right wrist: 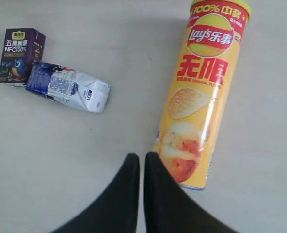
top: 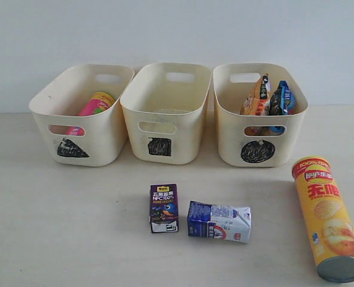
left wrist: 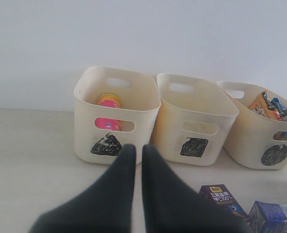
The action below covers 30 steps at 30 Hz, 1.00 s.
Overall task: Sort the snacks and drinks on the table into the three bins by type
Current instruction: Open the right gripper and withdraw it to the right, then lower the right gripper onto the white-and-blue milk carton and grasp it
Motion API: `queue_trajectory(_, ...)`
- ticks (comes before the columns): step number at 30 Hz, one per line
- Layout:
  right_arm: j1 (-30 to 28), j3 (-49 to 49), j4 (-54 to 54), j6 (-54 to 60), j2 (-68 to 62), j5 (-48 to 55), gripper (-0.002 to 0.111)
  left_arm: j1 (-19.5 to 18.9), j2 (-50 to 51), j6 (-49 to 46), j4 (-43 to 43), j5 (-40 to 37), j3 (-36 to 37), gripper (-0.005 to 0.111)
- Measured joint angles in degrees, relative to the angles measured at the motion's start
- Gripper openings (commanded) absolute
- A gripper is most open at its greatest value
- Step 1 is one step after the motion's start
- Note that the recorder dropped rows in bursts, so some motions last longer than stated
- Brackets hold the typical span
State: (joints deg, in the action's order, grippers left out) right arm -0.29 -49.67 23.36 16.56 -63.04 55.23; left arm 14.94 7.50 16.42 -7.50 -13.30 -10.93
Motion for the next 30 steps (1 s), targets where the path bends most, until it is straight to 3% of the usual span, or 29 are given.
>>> queue_trajectory(6,6.85,0.0,1.08,1.46,-1.23,-0.16,0.047,0.0,0.0,0.0,0.0,0.0,0.0,0.004)
queue_trajectory(16,21.67,-5.61,-0.29,6.36,-16.16,-0.98,0.078,0.0,0.0,0.0,0.0,0.0,0.0,0.004)
queue_trajectory(23,28.16,-16.52,-10.8,4.53,-28.51,-1.57,0.078,0.0,0.0,0.0,0.0,0.0,0.0,0.004)
queue_trajectory(30,31.3,-25.16,-12.3,14.17,-43.39,-0.37,0.078,0.0,0.0,0.0,0.0,0.0,0.0,0.004)
